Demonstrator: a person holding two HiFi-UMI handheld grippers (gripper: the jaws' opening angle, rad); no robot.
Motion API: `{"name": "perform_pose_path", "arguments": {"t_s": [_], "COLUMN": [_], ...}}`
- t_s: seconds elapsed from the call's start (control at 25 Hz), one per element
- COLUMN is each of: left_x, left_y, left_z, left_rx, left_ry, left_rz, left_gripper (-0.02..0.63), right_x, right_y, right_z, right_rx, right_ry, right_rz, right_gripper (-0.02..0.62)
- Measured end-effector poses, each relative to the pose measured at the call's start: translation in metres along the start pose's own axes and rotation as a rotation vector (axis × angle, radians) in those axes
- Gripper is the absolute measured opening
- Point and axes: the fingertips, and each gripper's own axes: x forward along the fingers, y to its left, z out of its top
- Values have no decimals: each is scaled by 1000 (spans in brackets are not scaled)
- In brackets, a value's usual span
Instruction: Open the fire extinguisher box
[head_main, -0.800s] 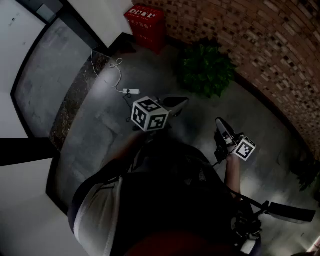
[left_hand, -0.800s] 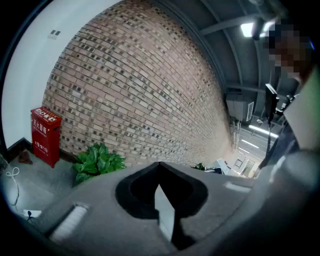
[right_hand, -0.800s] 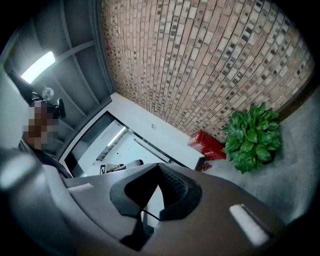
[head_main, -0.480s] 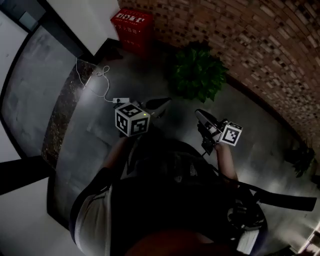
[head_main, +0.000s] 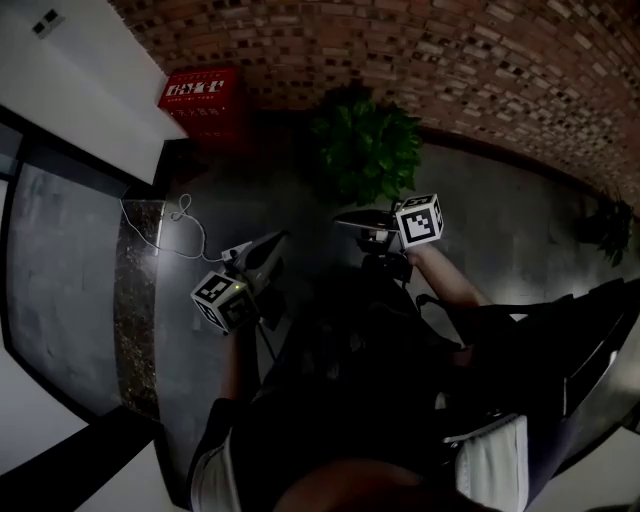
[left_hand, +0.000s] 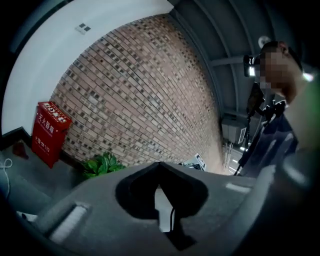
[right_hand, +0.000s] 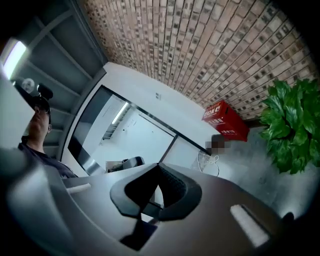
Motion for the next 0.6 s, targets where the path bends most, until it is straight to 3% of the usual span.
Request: {"name": "perform_pose_path", "arguments": {"t_s": [0.24, 0.44, 0.6], "left_x": [-7, 5, 25], "left_y": [26, 52, 83], "left_z": [2, 4, 13], "left_rx": [-14, 102, 45], "left_ry": [14, 110, 153], "left_rz": [72, 193, 269], "left_gripper": [-6, -6, -6], "right_x": [22, 32, 43], "right_y": [-13, -38, -72], "right_z": [33, 62, 91], "right_rx": [2, 35, 7], "right_ry": [16, 35, 91], "right_rz": [25, 57, 28], "right_gripper": [0, 0, 0]}}
